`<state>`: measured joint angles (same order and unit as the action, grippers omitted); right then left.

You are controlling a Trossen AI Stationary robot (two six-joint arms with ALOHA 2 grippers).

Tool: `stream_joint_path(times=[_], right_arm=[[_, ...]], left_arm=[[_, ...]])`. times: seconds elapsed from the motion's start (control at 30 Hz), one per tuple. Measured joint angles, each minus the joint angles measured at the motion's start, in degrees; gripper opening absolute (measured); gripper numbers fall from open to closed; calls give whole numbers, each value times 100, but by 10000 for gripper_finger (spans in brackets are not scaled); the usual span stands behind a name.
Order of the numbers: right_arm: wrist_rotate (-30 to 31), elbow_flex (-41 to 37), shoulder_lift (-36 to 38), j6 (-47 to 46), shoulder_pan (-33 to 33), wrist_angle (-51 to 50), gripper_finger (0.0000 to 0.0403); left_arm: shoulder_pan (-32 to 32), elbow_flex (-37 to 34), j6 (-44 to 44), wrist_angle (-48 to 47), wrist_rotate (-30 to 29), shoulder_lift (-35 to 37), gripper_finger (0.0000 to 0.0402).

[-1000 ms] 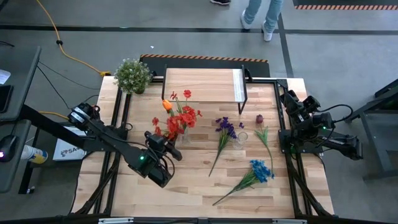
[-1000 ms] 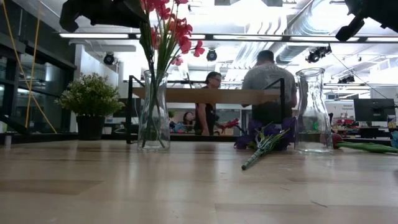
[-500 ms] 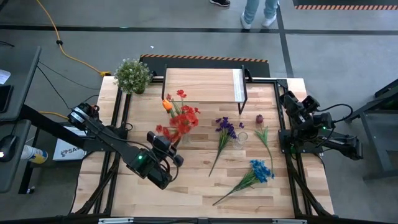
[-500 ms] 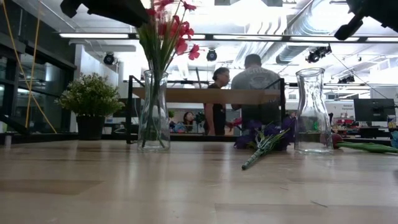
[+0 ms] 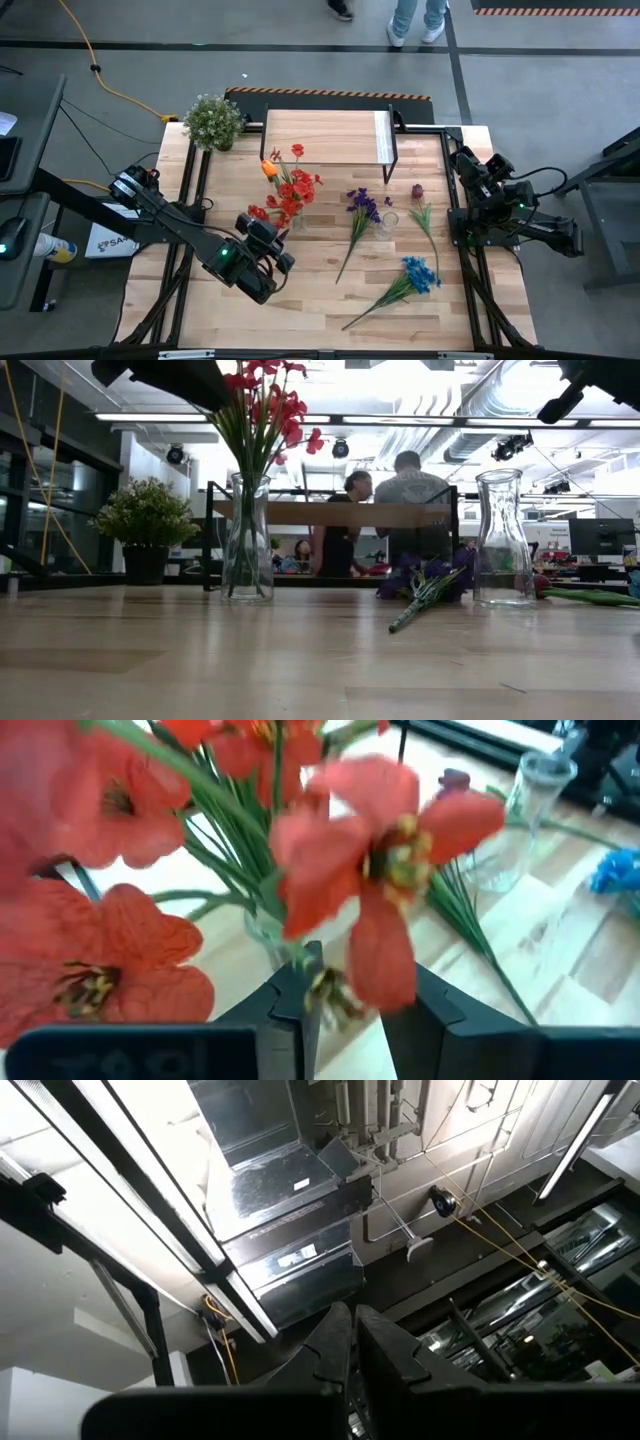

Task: Pick and place flowers into a vace then onto a shelf
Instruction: Put the orange flowers into the left transparent vase, then put the red tulip into the right transparent vase

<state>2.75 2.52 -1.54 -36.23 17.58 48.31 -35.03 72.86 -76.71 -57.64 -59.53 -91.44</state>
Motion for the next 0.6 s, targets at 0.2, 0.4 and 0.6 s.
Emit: stream_joint_path(times=[0.2,0.4,0.6], right_arm=[[8,-1,1,3,-1,-1,12],[8,0,1,5,-1,0,12],[6,-2,0,11,-2,0,12]], left_arm=[[-96,0,-173,13,556,0,129],[-497,0,-846,8,986,0,129],[-951,0,-1831,24,1103,0,129]])
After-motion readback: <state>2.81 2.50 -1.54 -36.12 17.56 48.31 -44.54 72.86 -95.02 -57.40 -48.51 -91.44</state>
